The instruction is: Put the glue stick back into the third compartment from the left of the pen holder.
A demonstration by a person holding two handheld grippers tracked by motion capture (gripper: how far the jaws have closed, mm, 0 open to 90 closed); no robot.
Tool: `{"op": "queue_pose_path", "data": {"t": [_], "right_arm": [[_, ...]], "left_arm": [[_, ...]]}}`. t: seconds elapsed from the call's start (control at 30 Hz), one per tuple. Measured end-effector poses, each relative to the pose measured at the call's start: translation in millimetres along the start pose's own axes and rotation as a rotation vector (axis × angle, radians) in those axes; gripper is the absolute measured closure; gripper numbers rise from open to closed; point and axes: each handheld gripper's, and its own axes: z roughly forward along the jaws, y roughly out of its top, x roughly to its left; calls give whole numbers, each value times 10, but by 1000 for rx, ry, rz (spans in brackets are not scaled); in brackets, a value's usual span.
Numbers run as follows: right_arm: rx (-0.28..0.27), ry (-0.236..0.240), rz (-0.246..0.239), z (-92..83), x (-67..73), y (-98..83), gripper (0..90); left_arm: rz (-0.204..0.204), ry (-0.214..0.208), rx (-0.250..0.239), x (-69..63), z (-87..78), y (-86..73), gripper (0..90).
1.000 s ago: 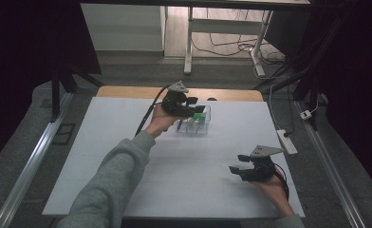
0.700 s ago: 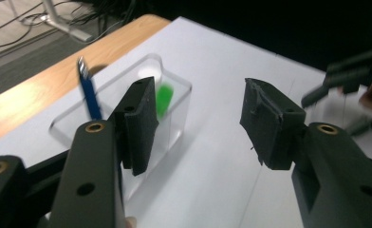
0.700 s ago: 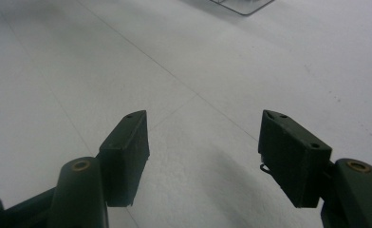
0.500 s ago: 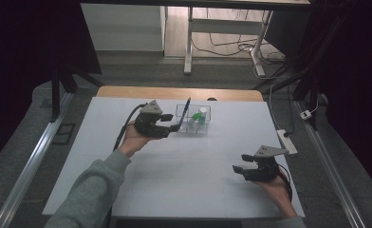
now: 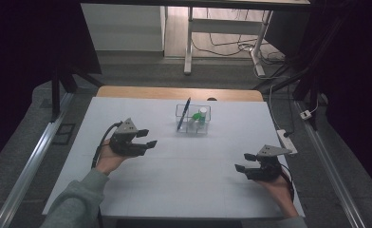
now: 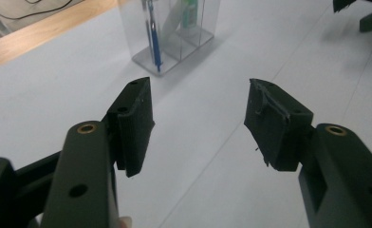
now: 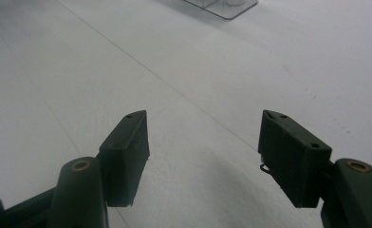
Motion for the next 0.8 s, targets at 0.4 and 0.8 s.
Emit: {"op": "queue_pose_path", "data": {"t": [0.4,0.8], "right_arm": [[-6,-12,0,-27,-18,2,338],[-25,-26,-7,-51,-18,11,339]], "left_arm": [[-42,30,14,-12,-231,-410,398],[-91,41,31,-10,-313,-744,388]]}}
